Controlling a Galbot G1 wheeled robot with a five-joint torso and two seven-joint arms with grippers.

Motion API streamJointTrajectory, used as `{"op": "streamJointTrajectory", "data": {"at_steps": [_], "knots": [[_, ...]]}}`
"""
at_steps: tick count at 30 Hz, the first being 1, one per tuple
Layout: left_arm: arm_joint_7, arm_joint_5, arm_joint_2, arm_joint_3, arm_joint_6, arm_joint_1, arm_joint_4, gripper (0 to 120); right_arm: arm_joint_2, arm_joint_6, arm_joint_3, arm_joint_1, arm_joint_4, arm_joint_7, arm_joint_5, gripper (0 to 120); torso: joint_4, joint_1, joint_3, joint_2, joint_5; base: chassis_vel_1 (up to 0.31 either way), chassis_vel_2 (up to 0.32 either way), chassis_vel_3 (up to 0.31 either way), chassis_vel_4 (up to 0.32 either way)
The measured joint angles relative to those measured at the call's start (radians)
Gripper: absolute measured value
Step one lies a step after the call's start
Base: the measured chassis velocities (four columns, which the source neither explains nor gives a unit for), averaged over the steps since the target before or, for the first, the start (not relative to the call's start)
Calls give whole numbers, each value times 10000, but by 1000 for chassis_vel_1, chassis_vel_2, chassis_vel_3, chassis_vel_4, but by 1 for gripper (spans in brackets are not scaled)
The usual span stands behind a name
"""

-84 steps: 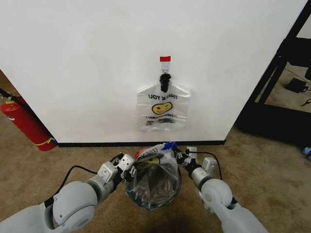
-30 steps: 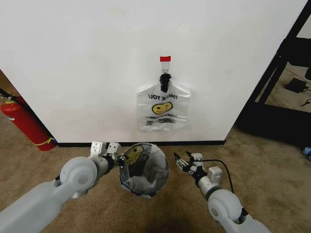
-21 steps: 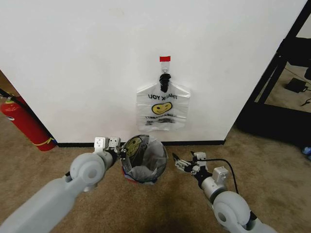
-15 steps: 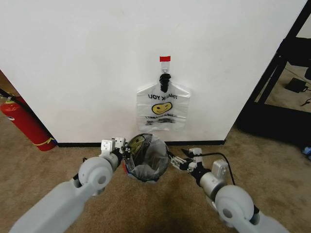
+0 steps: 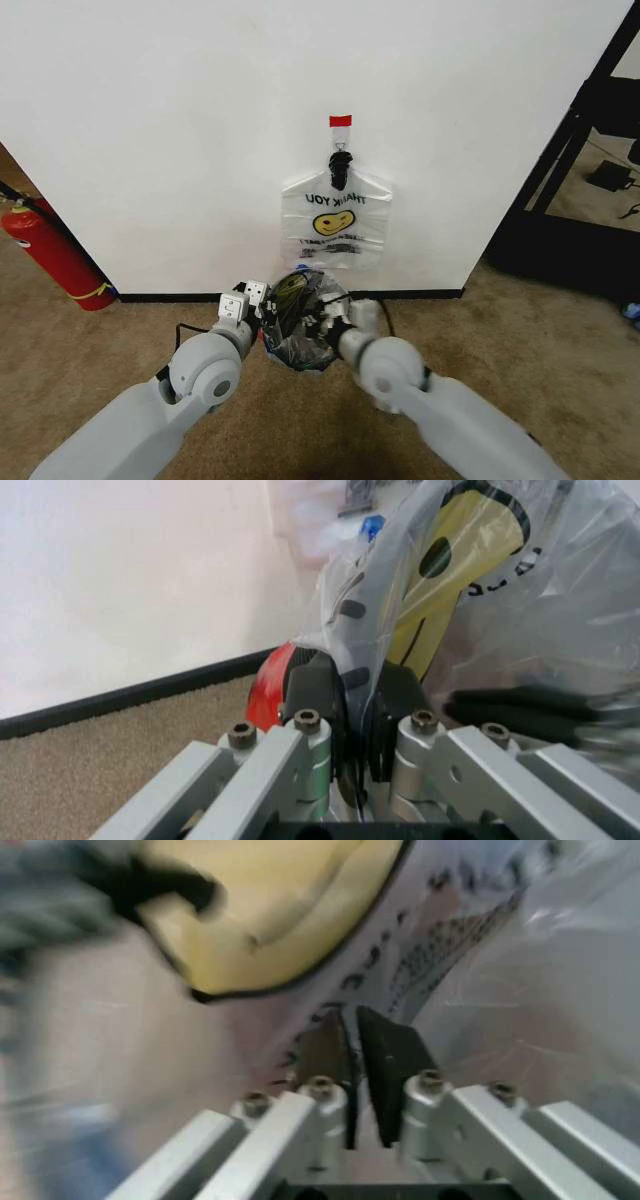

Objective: Pick up the garbage bag from the wall and place it over the trash bin.

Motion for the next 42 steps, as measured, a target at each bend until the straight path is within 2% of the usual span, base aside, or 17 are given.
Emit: {"op": "streamJointTrajectory", "data": {"at_steps": [6, 11, 29, 42], "knots": [[115, 16, 14, -209, 12, 180, -299, 4, 1093, -192, -138, 119, -1172, 389, -562, 0, -1, 0, 0, -1, 1, 0, 0, 0, 0], [182, 93, 123, -256, 15, 364, -607, 4, 1633, -198, -124, 203, -1742, 375, -971, 0, 2, 0, 0, -1, 3, 0, 0, 0, 0], [300, 70, 381, -186, 117, 631, -1536, 4, 1713, 29, 135, 441, -2692, 28, -858, 0, 0, -1, -1, 0, 4, 0, 0, 0, 0], [393, 79, 496, -111, 124, 686, -1655, 4, 1634, 127, 62, 589, -2913, -134, -776, 0, 0, -1, -1, 0, 4, 0, 0, 0, 0]]}}
